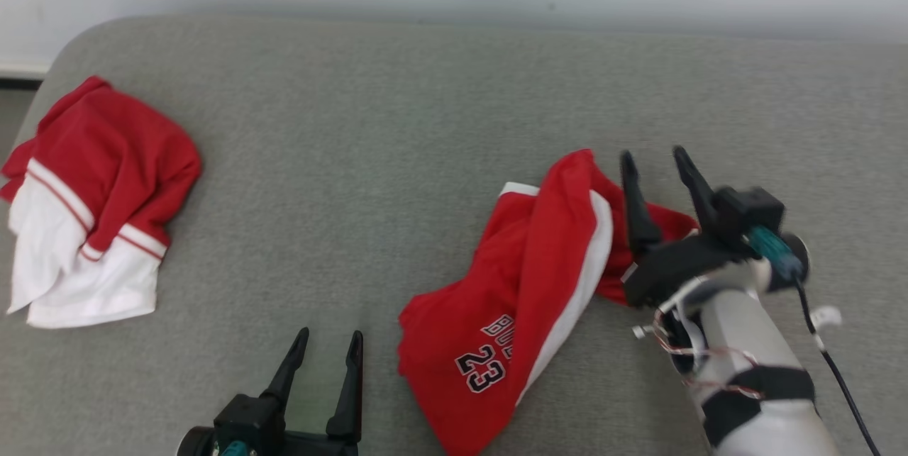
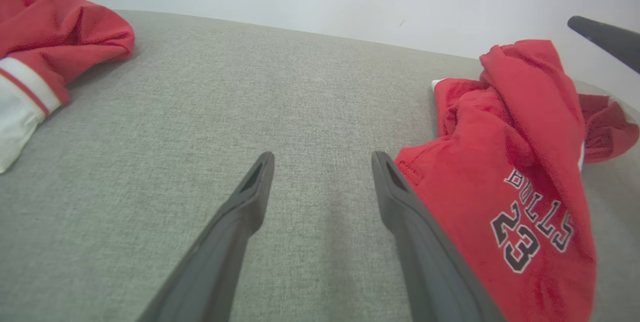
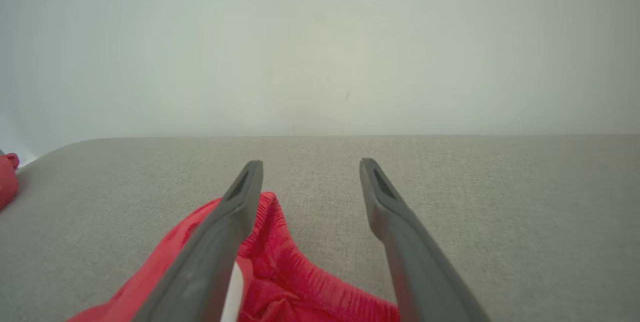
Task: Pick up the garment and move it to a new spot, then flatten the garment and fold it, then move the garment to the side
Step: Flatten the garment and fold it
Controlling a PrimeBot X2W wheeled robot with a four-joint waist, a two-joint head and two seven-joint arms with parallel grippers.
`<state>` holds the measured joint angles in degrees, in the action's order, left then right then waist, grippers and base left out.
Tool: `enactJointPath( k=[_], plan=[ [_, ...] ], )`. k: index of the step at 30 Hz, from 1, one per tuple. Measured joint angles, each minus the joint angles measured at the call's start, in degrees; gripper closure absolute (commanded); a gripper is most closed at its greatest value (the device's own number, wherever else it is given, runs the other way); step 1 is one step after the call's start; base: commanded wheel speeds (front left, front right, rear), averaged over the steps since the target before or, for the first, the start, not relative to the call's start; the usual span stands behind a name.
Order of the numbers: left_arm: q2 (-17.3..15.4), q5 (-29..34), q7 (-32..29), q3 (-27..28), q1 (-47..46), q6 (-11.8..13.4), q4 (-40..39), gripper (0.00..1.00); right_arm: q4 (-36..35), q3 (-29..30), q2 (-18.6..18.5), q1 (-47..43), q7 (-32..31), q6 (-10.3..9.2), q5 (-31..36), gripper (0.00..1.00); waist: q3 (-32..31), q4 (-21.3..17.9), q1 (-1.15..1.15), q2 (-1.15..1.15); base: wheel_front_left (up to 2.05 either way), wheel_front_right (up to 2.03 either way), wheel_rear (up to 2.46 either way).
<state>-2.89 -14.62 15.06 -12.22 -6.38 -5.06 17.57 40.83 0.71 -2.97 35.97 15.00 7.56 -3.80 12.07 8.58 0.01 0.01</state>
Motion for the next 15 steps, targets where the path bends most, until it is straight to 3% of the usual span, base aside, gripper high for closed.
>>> enactJointPath(
  k=[6, 15],
  plan=[
    [-0.01, -0.21, 0.0, -2.88, 0.6, -1.57, -0.75, 0.0, -6.37, 4.02, -0.51, -9.75, 0.12, 0.0, -0.18, 0.0, -2.38, -3.69, -0.01, 0.0, 0.0, 0.0, 0.0],
    [-0.05, -2.44, 0.0, -14.88, 1.96, -2.45, 2.92, 0.0, -7.92, 6.87, -0.22, -18.31, 0.13, 0.0, -0.13, 0.0, -4.99, -8.85, -0.02, 0.0, 0.0, 0.0, 0.0]
  ],
)
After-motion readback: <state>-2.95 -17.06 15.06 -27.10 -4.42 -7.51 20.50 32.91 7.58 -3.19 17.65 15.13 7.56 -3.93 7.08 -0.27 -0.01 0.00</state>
